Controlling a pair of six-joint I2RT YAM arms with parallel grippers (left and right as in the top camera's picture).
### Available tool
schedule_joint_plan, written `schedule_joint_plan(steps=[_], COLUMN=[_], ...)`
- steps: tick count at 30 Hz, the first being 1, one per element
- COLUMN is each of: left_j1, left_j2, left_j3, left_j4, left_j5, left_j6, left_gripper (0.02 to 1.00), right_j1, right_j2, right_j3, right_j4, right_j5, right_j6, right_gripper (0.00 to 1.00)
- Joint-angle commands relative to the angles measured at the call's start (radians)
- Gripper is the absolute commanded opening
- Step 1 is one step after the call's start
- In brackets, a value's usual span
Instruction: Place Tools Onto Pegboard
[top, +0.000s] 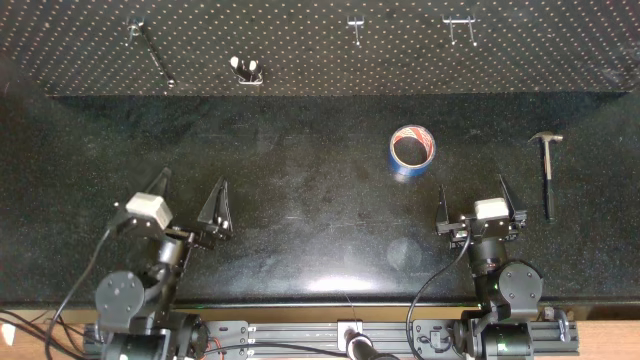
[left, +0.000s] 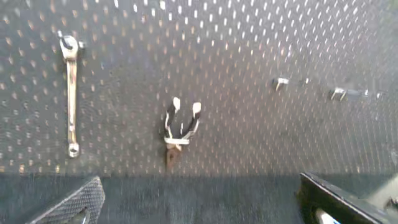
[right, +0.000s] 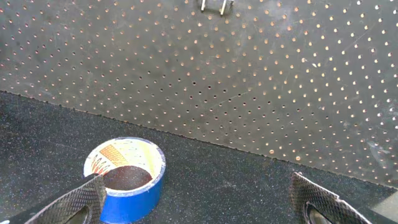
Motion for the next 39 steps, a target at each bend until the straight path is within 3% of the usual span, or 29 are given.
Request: schedule_joint_plan(steps=[1,6,14,18,39], left_j1=[0.002,0.002,0.002,0.002,0.002], left_j2=[-0.048,-0.105,-0.143,-0.143,-0.143], left_j3=[-0.13,-0.234,-0.241,-0.241,-0.241], left_j4=[0.195,0.327,0.148,0.013,-0.007], left_j5=[-0.047,-0.099,-0.103,-0.102,-0.106], left_j6=[0.016,0.016,0.017,0.095,0.147], left_gripper=[0.993,0.993,0.993,0.993,0.993], right_j1=[0.007,0.007,0.007,0.007,0.007], right_j2=[-0.004,-0.004,-0.004,-0.004,-0.004], right_j3=[-0.005,-0.005,-0.005,-0.005,-0.005], right_j4=[-0.002,-0.002,-0.002,-0.002,-0.002], right_j5=[0.009,0.009,0.009,0.009,0.009], right_j6=[-0.01,-0.01,-0.01,-0.01,-0.01], right_gripper=[0.963,0.963,0.963,0.963,0.963])
